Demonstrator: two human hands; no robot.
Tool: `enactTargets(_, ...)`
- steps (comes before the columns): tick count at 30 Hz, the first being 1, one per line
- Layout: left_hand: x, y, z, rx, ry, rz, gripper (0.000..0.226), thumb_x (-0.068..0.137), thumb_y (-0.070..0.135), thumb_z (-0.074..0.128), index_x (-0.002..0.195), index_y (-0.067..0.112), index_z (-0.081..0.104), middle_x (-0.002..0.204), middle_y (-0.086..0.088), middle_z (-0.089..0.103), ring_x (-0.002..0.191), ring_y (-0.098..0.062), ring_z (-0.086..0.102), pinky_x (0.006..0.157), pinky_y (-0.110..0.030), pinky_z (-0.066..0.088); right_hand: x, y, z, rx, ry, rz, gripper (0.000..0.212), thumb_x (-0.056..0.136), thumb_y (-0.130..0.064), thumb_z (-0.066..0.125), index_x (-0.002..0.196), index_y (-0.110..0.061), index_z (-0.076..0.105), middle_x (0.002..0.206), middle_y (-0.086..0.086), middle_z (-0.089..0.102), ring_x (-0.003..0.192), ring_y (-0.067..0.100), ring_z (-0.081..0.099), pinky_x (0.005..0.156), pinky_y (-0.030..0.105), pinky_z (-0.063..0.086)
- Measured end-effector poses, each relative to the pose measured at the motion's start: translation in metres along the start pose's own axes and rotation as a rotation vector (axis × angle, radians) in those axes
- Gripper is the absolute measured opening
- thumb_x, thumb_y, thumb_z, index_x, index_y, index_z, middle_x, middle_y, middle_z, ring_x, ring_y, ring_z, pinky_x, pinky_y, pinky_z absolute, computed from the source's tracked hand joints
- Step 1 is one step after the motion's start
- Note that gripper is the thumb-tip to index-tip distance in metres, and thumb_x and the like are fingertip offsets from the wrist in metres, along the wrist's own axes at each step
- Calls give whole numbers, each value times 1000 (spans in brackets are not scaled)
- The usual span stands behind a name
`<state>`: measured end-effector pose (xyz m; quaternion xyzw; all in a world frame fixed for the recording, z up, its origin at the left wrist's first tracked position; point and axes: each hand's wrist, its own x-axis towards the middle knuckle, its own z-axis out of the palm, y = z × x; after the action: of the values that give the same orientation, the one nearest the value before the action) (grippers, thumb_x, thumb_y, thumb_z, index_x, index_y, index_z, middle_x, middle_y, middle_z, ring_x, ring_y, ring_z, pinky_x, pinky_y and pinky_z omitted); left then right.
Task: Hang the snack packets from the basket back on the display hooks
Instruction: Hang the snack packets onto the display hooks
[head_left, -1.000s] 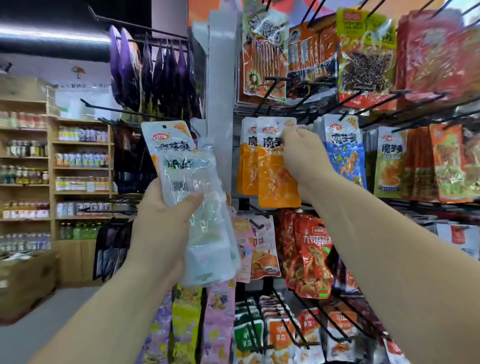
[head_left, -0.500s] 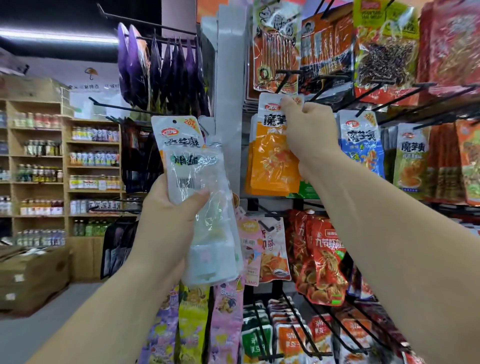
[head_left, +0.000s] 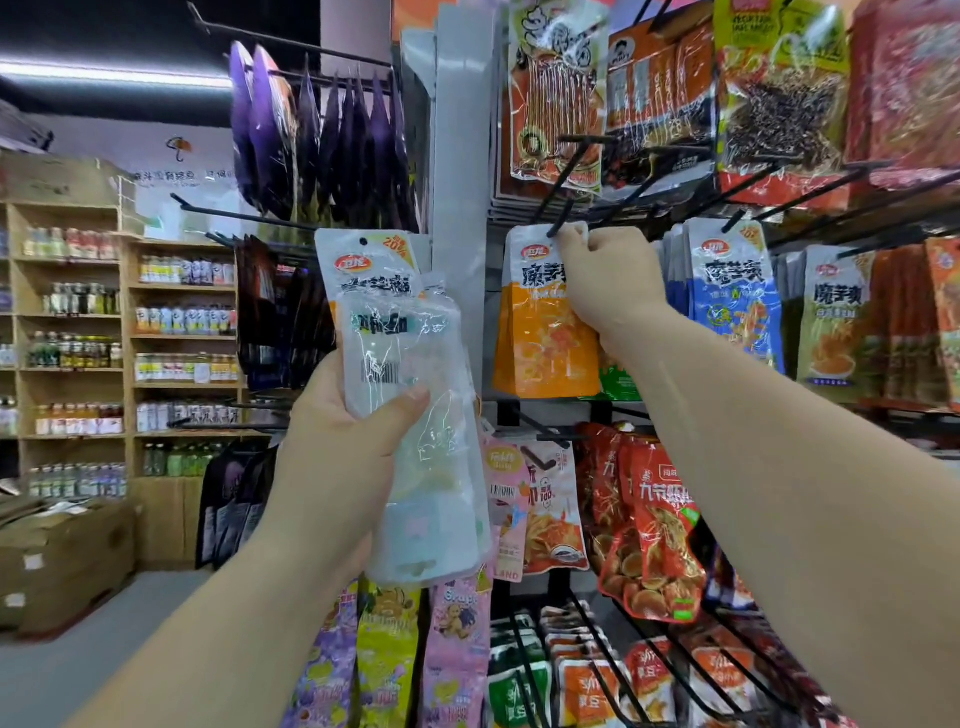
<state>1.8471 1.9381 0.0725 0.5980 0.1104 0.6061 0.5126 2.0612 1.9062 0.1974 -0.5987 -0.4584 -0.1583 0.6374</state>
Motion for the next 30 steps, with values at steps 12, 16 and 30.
enactTargets(12, -5, 5, -7, -83, -37, -34, 27, 97, 2, 64, 115, 21, 68, 105, -4, 80, 90, -27, 79, 67, -40, 65, 0, 17, 10, -169, 64, -17, 39, 97, -54, 61, 84, -16, 62, 82, -1, 61, 76, 17, 57, 66, 34, 46)
enactTargets(16, -16, 5, -15, -112, -78, -64, 28, 92, 3, 68, 113, 21, 68, 104, -6, 80, 89, -28, 79, 65, -40, 64, -34, 17, -11, -231, 81, -64, 46, 83, -49, 81, 111, -23, 56, 93, -5, 64, 89, 16, 60, 76, 32, 44)
enactTargets(30, -92, -21, -41, -313, -232, -302, 30, 72, 8, 72, 91, 31, 79, 98, -10, 81, 78, -27, 79, 58, -38, 63, -249, -19, -9, -29, -116, 50, 51, 66, -55, 87, 104, -38, 57, 79, -4, 67, 65, 8, 63, 62, 24, 51)
